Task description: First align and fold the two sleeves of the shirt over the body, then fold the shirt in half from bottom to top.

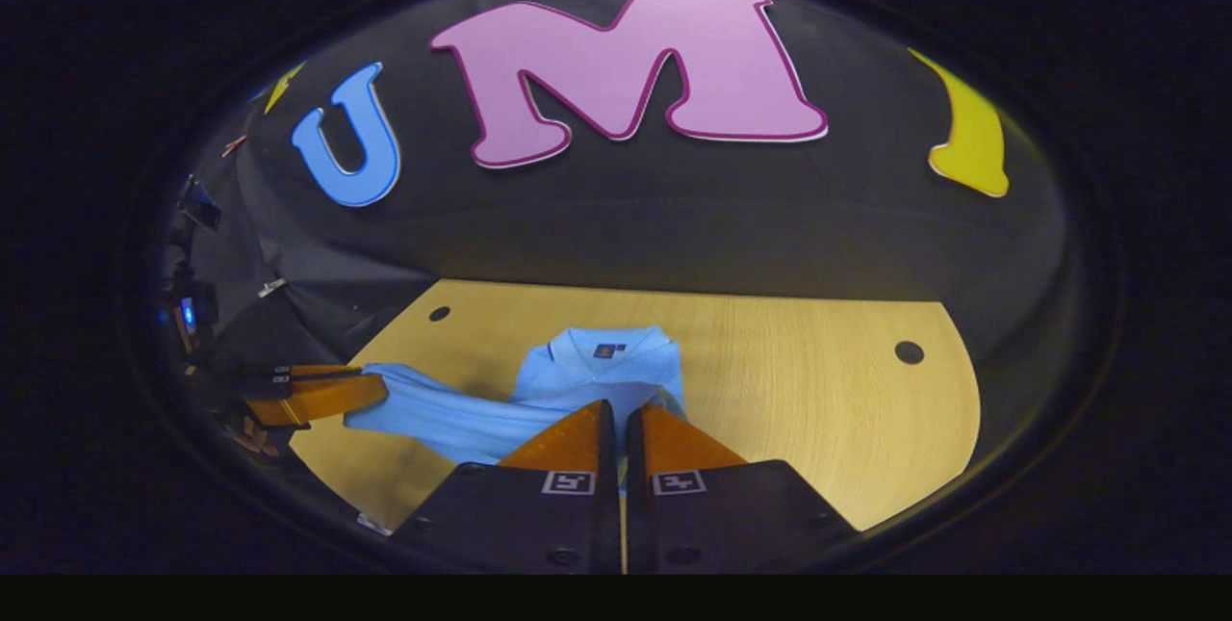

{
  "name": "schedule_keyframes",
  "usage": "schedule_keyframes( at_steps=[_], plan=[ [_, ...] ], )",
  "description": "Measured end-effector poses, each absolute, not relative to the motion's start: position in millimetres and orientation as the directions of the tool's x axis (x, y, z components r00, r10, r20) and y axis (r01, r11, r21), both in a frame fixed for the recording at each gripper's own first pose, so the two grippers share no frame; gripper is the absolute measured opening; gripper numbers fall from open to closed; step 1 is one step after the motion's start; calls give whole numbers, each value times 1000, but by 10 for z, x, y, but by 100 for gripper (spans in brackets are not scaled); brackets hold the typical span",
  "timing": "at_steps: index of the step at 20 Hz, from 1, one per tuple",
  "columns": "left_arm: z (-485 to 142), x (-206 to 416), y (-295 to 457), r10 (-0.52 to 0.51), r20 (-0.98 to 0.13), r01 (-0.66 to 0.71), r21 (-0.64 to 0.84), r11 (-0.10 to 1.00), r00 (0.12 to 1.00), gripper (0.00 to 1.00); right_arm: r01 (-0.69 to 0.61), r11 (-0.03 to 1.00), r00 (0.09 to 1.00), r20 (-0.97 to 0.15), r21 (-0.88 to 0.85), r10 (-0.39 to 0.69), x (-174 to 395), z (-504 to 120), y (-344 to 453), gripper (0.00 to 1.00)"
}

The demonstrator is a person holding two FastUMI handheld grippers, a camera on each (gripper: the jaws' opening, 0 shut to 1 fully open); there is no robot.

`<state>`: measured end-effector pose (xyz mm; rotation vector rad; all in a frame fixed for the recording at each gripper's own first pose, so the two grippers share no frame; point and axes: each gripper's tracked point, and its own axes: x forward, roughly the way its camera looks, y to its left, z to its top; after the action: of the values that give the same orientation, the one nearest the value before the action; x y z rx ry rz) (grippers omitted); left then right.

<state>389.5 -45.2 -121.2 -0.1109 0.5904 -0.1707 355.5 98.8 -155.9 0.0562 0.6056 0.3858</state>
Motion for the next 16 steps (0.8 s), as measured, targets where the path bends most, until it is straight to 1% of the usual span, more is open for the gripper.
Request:
schedule_keyframes(
  at_steps=[3,4,5,6,9,10,11,12,13,14,15,16],
  plan=[
    [-1412,4468,-351,-186,-548,120,-155,981,816,6,-303,935,767,-535,183,353,4101,-1709,1013,6],
    [-1489,4663,-303,-182,-549,111,-161,981,816,6,-296,936,769,-535,188,350,4271,-1786,1032,1],
    [-1587,4889,-271,-185,-551,101,-179,979,813,6,-293,938,770,-536,184,346,4463,-1869,1054,1],
    [-1671,5069,-222,-183,-558,89,-190,978,810,6,-291,940,772,-536,177,340,4624,-1968,1095,6],
    [-2048,5571,-26,-156,-584,78,-156,985,797,6,-299,942,763,-556,152,331,5006,-2310,1235,7],
    [-2178,5695,43,-139,-596,76,-129,989,791,6,-309,939,750,-568,151,338,5087,-2434,1282,12],
    [-2316,5806,68,-118,-607,65,-108,992,786,6,-312,938,748,-570,149,340,5159,-2534,1311,12],
    [-2404,5896,84,-96,-608,51,-90,995,788,6,-305,941,749,-575,145,331,5201,-2603,1295,7],
    [-2470,5969,98,-68,-602,33,-70,997,796,10,-298,945,751,-579,132,318,5246,-2676,1291,2],
    [-2479,5978,114,-50,-596,20,-58,998,801,13,-291,951,752,-590,105,295,5219,-2717,1252,11],
    [-2474,5989,133,-30,-592,7,-41,999,805,22,-289,954,756,-593,76,277,5194,-2729,1215,17],
    [-2463,5983,159,-11,-588,-6,-27,1000,809,36,-287,957,768,-584,52,262,5203,-2721,1173,23]
  ],
)
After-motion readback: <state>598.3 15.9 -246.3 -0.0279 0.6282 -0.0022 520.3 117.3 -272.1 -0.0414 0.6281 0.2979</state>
